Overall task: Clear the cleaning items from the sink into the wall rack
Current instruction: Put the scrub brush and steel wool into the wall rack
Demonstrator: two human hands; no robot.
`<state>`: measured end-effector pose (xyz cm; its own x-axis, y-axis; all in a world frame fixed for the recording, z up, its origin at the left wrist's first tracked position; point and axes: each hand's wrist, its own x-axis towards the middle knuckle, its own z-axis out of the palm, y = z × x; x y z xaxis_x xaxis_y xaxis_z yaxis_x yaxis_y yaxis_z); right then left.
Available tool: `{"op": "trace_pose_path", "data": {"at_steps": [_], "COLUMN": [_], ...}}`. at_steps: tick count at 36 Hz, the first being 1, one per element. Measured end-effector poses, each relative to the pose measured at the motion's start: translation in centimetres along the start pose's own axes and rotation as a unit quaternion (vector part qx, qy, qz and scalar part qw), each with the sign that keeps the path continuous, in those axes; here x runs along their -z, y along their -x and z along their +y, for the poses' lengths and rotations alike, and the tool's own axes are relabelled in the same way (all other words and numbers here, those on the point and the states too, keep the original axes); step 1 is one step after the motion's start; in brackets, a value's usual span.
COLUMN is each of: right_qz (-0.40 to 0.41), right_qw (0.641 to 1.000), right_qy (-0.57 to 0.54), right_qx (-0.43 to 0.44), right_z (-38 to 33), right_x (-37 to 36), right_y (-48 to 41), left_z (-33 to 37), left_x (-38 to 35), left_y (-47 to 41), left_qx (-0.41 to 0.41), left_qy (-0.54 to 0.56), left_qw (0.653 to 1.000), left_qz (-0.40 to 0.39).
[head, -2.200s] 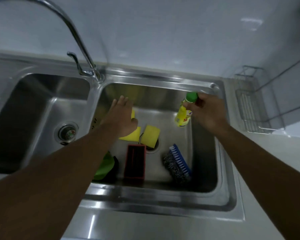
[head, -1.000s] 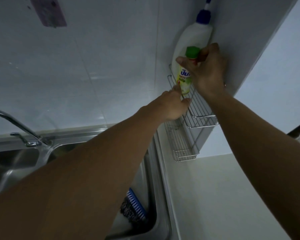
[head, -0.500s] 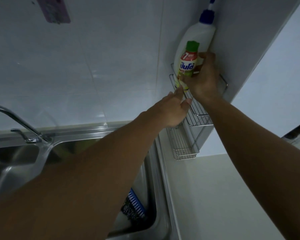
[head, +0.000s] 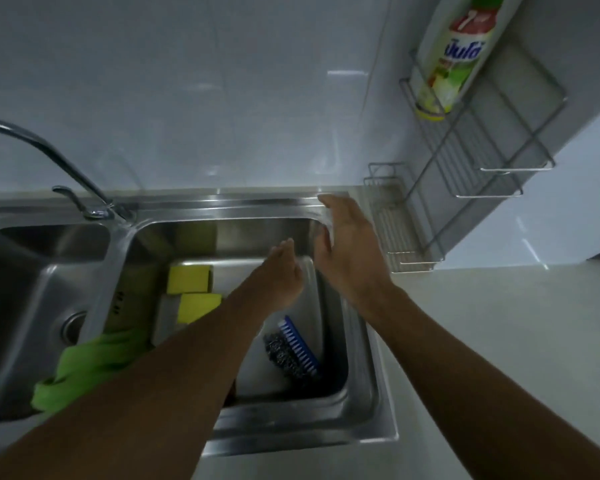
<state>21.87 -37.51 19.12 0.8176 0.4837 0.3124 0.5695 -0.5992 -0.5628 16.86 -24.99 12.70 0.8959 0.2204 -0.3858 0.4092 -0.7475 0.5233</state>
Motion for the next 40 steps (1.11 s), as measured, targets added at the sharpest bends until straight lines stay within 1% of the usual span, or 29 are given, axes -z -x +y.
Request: {"op": "trace_pose_path", "data": {"at_steps": [3, 7, 9, 11, 14, 16, 19, 23, 26, 30, 32, 36, 38, 40], "right_qz": [-0.152, -0.28, -0.317, -0.349, -0.377, -0.389, -0.391, -0.373, -0.345, -0.306, -0.268, -0.203, -0.183, -0.156], "right_qw": [0.986, 0.953, 0.937, 0.92, 0.891, 0.875, 0.863, 0.86, 0.861, 0.861, 0.866, 0.873, 0.868, 0.858], "right_qy": [0.013, 0.036, 0.05, 0.06, 0.057, 0.046, 0.03, -0.004, -0.044, -0.087, -0.112, -0.167, -0.209, -0.26], "right_qx": [-0.062, -0.108, -0.137, -0.169, -0.247, -0.283, -0.318, -0.348, -0.372, -0.397, -0.406, -0.411, -0.411, -0.414], "right_z": [0.4, 2.2, 3.4, 4.8, 6.8, 7.8, 9.0, 10.1, 10.4, 10.5, 10.4, 9.9, 9.5, 8.9], "right_x": [-5.6, -12.2, -14.6, -16.5, -18.7, -19.6, -20.6, -21.4, -21.7, -21.7, -21.4, -20.4, -19.6, -18.5], "right_y": [4.2, 8.7, 10.3, 11.4, 12.6, 13.0, 13.3, 13.3, 13.2, 13.3, 13.5, 13.2, 12.6, 12.0], "left_z": [-3.8, -7.9, -9.2, -10.4, -11.3, -11.4, -11.7, -11.6, -11.1, -10.9, -11.0, -11.2, -10.7, -10.1], "left_x": [-3.0, -7.4, -9.6, -12.0, -14.4, -15.1, -16.5, -17.3, -17.4, -17.1, -16.6, -15.4, -14.4, -13.2], "left_y": [1.1, 2.5, 2.9, 2.9, 2.8, 2.8, 2.5, 1.9, 1.8, 1.8, 2.1, 2.3, 2.2, 2.1], "left_qx": [0.055, 0.053, 0.085, 0.08, 0.092, 0.12, 0.156, 0.184, 0.166, 0.176, 0.176, 0.139, 0.129, 0.122], "left_qy": [-0.02, -0.028, -0.025, -0.017, 0.0, -0.006, 0.024, 0.081, 0.125, 0.198, 0.232, 0.285, 0.306, 0.304], "left_qw": [0.996, 0.992, 0.988, 0.986, 0.979, 0.974, 0.966, 0.96, 0.966, 0.958, 0.954, 0.948, 0.943, 0.943], "left_qz": [-0.062, -0.108, -0.129, -0.148, -0.181, -0.19, -0.205, -0.197, -0.151, -0.104, -0.072, -0.011, 0.021, 0.06]}}
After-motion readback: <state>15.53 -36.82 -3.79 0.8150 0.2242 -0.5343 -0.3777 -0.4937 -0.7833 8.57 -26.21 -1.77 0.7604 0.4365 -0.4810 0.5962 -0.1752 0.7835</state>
